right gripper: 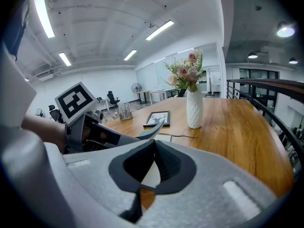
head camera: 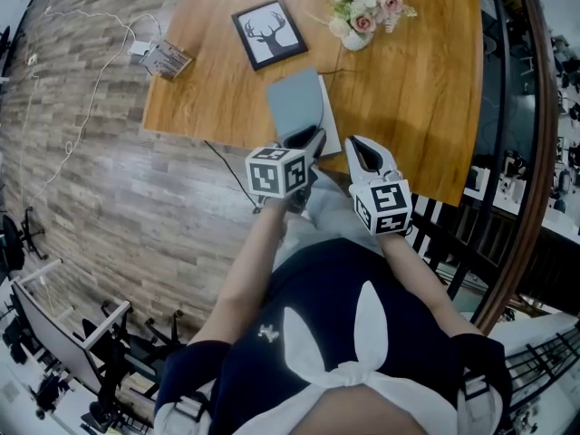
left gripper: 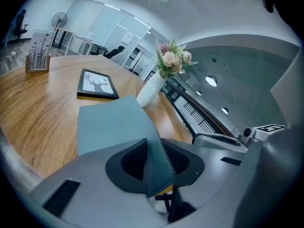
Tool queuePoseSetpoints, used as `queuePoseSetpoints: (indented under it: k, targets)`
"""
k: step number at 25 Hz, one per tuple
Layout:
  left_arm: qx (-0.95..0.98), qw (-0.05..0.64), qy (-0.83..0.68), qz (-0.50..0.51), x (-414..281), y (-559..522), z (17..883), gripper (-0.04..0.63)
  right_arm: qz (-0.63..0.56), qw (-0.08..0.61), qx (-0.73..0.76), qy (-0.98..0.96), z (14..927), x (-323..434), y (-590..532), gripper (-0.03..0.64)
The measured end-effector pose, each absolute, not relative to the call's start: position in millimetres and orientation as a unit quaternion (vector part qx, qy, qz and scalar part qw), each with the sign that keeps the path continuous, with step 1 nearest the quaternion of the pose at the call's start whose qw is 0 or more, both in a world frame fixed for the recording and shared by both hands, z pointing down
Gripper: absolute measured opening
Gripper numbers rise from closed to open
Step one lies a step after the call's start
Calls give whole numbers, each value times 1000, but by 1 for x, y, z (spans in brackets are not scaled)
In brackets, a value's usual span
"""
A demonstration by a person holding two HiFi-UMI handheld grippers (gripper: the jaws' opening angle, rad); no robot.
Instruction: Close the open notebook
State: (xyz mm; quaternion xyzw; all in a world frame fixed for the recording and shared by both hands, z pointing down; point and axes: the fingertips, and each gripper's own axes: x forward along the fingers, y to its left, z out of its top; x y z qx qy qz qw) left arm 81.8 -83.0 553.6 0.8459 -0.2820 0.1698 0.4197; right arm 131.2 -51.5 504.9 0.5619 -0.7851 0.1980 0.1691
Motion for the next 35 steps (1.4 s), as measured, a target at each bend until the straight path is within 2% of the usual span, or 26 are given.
queuePoseSetpoints:
  k: [35]
  targets:
    - [835,428,-266,220,109,-79,598,100,222,168,581,-765,522,145,-34,-2]
